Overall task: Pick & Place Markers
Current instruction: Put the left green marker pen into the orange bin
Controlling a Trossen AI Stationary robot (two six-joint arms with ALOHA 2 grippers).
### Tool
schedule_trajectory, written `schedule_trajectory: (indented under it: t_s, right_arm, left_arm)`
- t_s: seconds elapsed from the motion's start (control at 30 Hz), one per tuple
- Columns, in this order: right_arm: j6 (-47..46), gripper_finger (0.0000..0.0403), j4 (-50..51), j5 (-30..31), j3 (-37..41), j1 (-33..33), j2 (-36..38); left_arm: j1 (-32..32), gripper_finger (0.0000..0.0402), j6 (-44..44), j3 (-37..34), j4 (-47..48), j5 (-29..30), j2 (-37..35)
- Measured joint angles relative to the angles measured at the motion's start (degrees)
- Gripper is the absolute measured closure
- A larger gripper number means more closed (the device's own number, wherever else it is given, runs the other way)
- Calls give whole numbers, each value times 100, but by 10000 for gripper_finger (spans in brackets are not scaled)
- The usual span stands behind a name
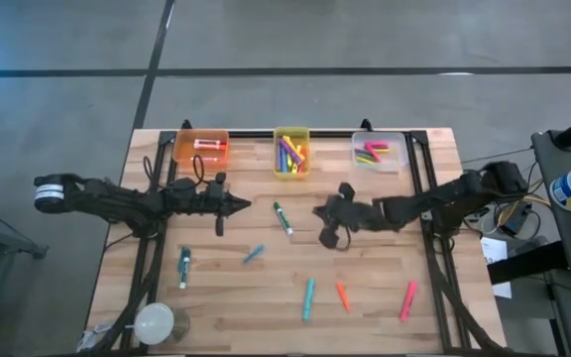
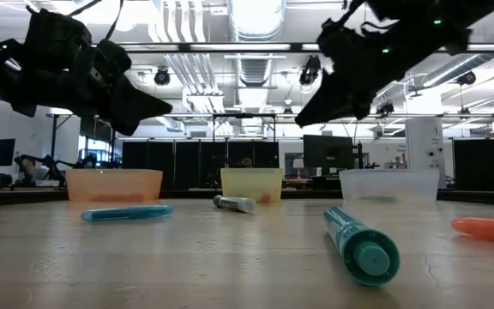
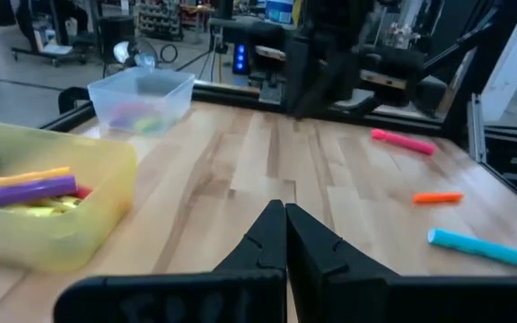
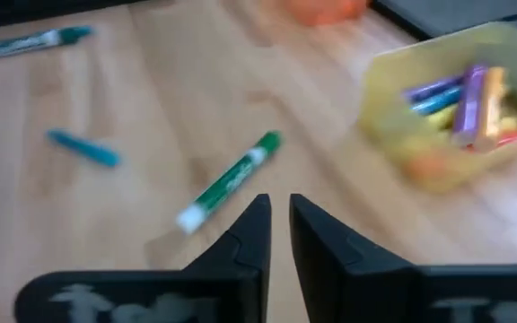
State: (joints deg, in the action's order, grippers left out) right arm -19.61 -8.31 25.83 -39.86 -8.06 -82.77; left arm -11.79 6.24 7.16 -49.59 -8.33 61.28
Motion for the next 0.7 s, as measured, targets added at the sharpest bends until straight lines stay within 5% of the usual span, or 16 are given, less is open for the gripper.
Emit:
schedule_trajectory:
  t_s: [0.4, 0.7]
  right_arm:
    - [11, 292, -1012, 24, 114, -1054, -716]
    - [49, 280, -996, -16, -218, -1081, -1464]
  left_arm:
    - [253, 401, -62, 191, 2356, -275, -941]
    - [881, 401, -129, 450, 3970, 568, -1086]
